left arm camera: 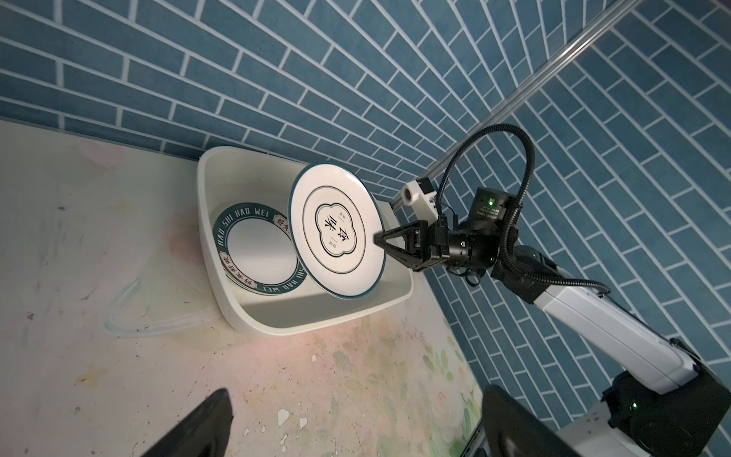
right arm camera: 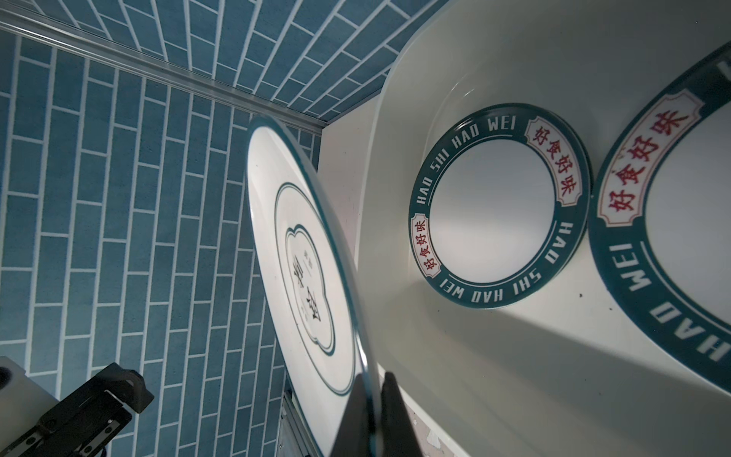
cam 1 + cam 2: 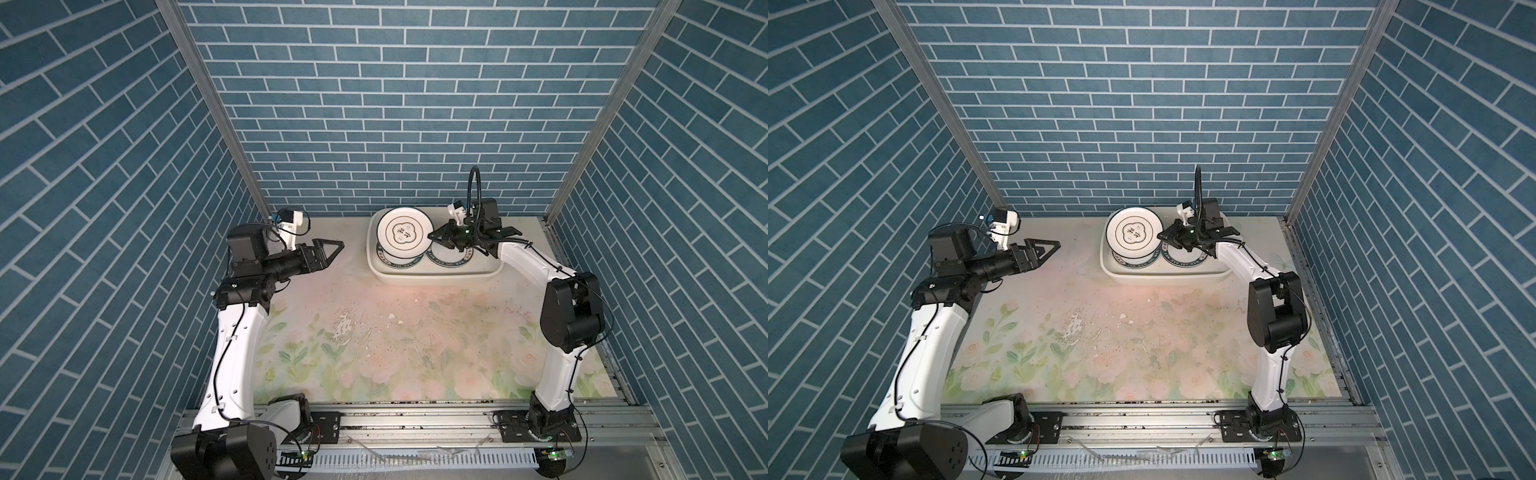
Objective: Place the plates into the plastic bin on the countertop
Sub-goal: Place the plate in the plastic bin.
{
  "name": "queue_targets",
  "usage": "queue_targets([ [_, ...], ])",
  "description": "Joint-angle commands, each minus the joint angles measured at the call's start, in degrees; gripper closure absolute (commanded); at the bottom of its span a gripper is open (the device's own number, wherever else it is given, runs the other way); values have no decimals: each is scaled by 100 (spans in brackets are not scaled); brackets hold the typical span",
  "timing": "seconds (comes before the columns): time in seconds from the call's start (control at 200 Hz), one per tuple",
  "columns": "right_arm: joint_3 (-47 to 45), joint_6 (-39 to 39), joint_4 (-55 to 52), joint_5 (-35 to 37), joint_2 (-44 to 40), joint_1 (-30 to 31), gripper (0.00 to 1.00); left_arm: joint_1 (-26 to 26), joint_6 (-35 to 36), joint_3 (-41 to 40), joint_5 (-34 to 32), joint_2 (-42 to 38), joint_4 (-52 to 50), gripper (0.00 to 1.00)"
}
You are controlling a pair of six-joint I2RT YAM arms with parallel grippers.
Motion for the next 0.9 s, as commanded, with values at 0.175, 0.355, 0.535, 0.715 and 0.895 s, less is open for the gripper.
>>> queue_targets([
  [0.175, 408, -424, -249, -116, -21, -317, 100, -265, 382, 15, 42, 44, -138, 0],
  [0.355, 598, -748, -690, -3, -64, -557, 100, -267, 419, -33, 33, -31, -161, 0],
  [0.535, 512, -832, -836, 118, -199, -827, 100, -267, 235, -179, 32, -66, -11, 0],
  [0.715, 186, -873, -895, 232, -286, -1085, 100, -264, 208, -199, 58, -56, -12, 0],
  [0.895, 83, -1083, -1139, 454, -201, -1283, 100, -268, 217, -33, 97, 182, -15, 0],
])
